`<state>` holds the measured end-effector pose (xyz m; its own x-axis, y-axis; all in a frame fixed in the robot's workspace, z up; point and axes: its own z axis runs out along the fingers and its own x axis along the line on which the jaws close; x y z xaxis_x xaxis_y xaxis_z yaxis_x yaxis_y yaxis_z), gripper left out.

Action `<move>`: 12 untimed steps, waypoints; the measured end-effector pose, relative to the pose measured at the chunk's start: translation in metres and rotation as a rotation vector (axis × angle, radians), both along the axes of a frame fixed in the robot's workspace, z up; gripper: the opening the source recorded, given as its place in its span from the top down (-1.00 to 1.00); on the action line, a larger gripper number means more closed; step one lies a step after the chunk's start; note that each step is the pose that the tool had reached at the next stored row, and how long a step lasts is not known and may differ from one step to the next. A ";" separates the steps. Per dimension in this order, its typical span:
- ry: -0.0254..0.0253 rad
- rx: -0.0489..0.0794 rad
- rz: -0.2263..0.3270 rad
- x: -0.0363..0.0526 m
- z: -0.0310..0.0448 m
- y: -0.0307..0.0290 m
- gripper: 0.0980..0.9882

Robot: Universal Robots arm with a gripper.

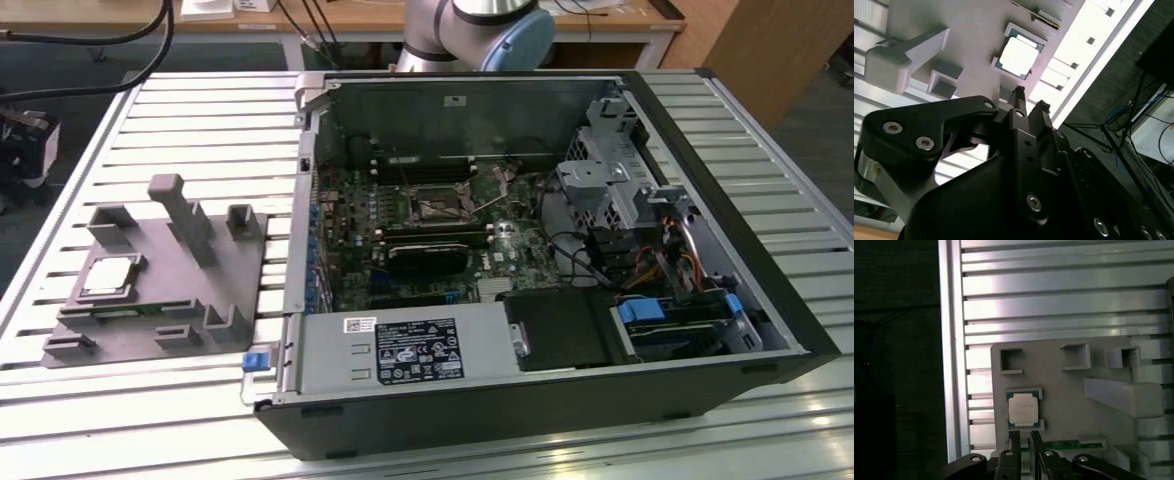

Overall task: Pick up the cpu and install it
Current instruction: 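Pick up the cpu and move it towards the insertion slot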

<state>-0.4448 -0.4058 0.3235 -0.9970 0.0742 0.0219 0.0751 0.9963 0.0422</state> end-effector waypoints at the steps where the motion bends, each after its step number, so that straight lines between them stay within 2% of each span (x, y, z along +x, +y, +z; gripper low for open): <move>1: 0.0000 0.000 0.000 0.0000 -0.0015 0.0000 0.70; 4: 0.0000 0.000 0.000 0.0000 -0.0055 -0.0004 0.30; 5: -0.0001 0.000 0.000 0.0000 -0.0069 -0.0006 0.30; 6: -0.0005 0.001 0.000 0.0001 -0.0084 -0.0011 0.17; 7: -0.0008 0.001 0.000 0.0001 -0.0098 -0.0014 0.17; 10: -0.0015 0.005 0.000 0.0000 -0.0142 -0.0021 -0.22; 11: -0.0015 0.007 0.000 0.0001 -0.0156 -0.0024 -0.22; 12: -0.0016 0.008 0.000 0.0000 -0.0175 -0.0027 -0.35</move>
<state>-0.4448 -0.4085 0.3060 -0.9971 0.0737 0.0209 0.0747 0.9959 0.0505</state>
